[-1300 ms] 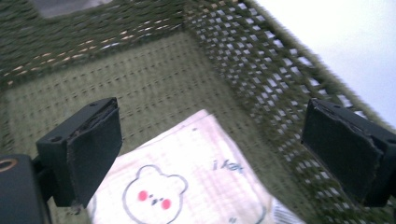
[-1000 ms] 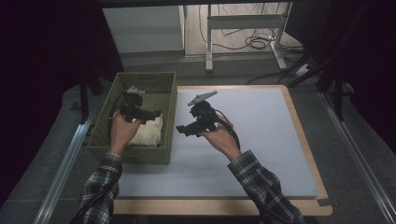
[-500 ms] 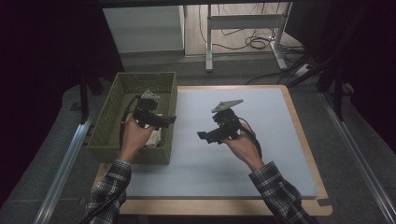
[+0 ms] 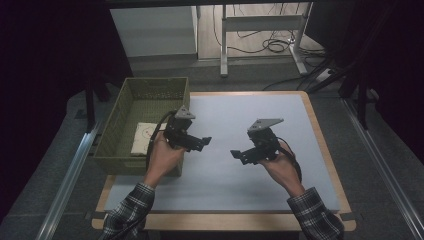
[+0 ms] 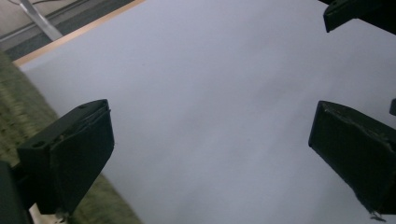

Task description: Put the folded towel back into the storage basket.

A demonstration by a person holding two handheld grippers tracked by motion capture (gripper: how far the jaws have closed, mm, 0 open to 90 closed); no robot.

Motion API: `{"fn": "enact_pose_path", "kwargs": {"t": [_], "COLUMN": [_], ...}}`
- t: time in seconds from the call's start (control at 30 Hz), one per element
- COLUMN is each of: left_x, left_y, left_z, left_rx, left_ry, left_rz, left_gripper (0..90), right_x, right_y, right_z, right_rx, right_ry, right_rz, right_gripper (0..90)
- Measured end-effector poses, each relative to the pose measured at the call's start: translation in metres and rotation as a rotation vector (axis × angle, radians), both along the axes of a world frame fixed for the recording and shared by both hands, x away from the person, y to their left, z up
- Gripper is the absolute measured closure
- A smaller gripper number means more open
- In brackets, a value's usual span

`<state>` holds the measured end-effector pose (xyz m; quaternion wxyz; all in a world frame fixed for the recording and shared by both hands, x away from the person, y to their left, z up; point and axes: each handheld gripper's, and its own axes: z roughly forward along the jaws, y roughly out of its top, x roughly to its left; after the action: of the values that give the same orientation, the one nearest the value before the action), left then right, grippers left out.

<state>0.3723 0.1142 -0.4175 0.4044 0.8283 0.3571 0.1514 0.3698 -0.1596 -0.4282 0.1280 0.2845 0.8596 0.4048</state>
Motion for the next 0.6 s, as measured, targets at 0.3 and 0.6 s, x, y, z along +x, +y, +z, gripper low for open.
{"fn": "enact_pose_path", "kwargs": {"t": [0.3, 0.6], "left_x": [-0.023, -0.044], "left_y": [-0.036, -0.058], "left_z": [-0.017, -0.037], "left_rx": [-0.028, -0.041], "left_ry": [-0.005, -0.021], "left_rz": [-0.078, -0.136], "left_gripper": [0.0, 0.4], "right_x": [-0.015, -0.026], "right_y": [-0.039, -0.071], "right_z": [-0.008, -0.025], "right_rx": [0.006, 0.010], "right_ry": [0.006, 0.020], "right_rz": [-0.042, -0.090], "right_gripper": [6.2, 6.2]}}
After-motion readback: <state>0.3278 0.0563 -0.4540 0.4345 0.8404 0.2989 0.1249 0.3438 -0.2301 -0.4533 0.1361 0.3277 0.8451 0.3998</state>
